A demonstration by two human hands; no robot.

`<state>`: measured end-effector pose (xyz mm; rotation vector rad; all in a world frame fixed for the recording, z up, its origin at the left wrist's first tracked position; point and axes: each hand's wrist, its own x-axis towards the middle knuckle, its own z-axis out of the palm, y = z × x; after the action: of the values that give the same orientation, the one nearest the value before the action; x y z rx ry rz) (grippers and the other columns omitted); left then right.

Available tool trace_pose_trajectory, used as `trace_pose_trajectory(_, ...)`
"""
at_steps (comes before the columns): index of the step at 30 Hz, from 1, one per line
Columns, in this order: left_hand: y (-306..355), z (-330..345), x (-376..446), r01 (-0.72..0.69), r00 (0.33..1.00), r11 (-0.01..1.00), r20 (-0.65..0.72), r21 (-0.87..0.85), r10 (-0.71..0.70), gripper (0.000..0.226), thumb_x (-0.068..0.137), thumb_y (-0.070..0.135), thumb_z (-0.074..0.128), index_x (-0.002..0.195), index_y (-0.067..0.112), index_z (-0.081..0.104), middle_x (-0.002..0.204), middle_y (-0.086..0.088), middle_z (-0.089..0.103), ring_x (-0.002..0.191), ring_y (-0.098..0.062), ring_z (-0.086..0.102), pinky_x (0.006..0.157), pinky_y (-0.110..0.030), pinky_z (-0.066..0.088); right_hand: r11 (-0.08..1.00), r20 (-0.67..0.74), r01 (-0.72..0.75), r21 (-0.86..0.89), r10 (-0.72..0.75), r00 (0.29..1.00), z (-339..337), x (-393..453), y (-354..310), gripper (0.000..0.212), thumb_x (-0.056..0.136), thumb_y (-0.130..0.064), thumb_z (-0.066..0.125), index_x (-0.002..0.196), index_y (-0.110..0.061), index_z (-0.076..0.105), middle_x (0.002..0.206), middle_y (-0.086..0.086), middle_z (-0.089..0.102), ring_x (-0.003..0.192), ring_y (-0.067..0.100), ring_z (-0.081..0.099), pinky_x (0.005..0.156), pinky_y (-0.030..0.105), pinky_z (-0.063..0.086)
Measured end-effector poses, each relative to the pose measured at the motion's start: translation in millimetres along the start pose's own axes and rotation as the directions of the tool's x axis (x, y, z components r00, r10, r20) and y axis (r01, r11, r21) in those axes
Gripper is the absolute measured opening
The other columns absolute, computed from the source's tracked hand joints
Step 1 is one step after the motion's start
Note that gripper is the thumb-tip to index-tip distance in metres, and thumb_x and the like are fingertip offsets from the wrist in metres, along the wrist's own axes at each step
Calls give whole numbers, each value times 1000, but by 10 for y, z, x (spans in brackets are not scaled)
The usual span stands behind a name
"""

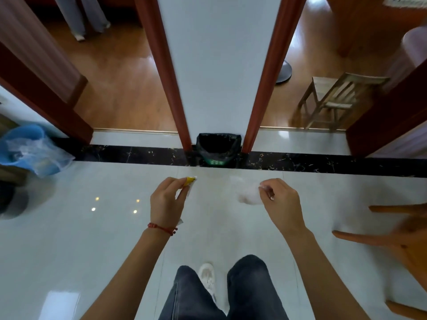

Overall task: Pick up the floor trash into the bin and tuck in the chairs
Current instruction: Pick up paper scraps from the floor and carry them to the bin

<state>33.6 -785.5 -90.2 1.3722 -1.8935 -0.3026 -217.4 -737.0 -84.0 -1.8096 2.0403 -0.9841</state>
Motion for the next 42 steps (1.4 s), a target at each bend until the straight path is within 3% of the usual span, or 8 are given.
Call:
trace_pose_trajectory(10,-434,753,1340,48,998,998,48,37,-50,25,78,20,65,86,-3,70,71,-13,67,62,-23,62,61,-24,53,997,63,24,74,-29,998,624,1648,331,5,80,1,66,80,-4,65,72,8,63,57,21,56,55,21,46)
trace_pose_trajectory(15,-597,1139,1817,77,995,996,56,48,-79,30,87,25,60,85,-4,70,71,-13,67,62,-21,61,63,-20,51,994,103,-31,100,21,994,873,2252,622,4,79,1,67,79,-2,66,75,10,66,59,20,58,59,11,41)
trace_pose_trajectory(17,-712,1305,1963,92,994,994,54,67,-96,20,80,15,68,85,-5,70,71,-14,67,62,-21,61,64,-19,50,995,127,-31,94,19,992,1028,2446,757,5,78,3,68,78,-2,65,74,11,66,59,23,59,57,18,47)
trace_pose_trajectory(21,-1047,1634,2160,124,991,990,43,64,-127,33,87,25,56,84,-4,70,72,-14,67,72,-14,53,75,-11,41,994,124,-42,103,29,992,1459,2726,1054,9,76,6,68,77,-2,64,72,10,65,59,24,60,54,30,52)
trace_pose_trajectory(24,-1373,1958,2253,138,988,986,54,95,-143,16,73,8,67,83,-5,70,71,-16,68,72,-14,54,74,-11,41,993,115,-68,96,57,992,1858,2841,1308,9,76,5,69,79,-2,65,72,9,66,58,21,60,55,25,50)
trace_pose_trajectory(33,-2374,2931,2286,146,983,984,100,104,-156,17,68,3,69,81,-7,70,73,-17,68,63,-26,64,75,-15,42,982,130,-152,112,137,982,3074,3025,1952,6,77,2,69,81,-2,66,73,9,66,59,18,59,57,8,44)
trace_pose_trajectory(39,-2842,3343,2189,159,971,980,159,120,-178,18,69,6,69,81,-7,70,73,-16,69,62,-27,65,69,-22,48,978,138,-156,139,137,981,3747,3167,2131,5,79,4,64,78,-1,64,70,11,63,58,24,58,54,30,51)
trace_pose_trajectory(42,-2986,3451,2174,149,971,981,168,126,-169,18,68,5,69,81,-7,70,73,-17,69,63,-27,65,70,-17,45,975,123,-159,155,141,982,4023,3280,2135,5,78,5,64,77,-1,64,68,11,63,57,23,58,53,31,51)
